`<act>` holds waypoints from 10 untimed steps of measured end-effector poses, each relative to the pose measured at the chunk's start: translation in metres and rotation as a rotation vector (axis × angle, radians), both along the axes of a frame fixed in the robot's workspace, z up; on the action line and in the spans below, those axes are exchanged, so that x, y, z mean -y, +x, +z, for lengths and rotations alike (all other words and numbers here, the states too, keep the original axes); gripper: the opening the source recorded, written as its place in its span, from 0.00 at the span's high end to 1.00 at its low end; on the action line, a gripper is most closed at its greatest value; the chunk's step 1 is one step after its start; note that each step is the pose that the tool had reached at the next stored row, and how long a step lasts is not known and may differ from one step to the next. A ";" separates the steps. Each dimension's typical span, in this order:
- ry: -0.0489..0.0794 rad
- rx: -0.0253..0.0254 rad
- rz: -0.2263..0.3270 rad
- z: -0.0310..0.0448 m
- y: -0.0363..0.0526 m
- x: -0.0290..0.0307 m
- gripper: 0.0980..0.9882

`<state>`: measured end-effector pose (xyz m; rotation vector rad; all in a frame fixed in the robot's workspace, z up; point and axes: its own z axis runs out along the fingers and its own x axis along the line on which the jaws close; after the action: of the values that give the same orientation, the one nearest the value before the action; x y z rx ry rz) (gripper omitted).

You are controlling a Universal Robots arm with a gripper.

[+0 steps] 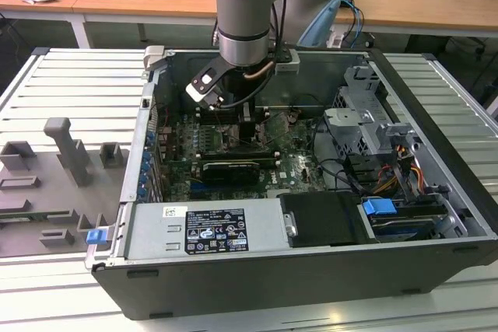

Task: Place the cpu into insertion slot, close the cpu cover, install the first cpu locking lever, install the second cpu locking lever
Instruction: 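Place the cpu into insertion slot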

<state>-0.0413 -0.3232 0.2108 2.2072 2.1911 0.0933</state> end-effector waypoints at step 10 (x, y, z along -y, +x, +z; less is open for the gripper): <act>0.000 0.0000 -0.010 -0.0052 -0.0001 -0.0025 0.51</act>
<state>-0.0414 -0.3206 0.2057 2.2178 2.1800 0.0931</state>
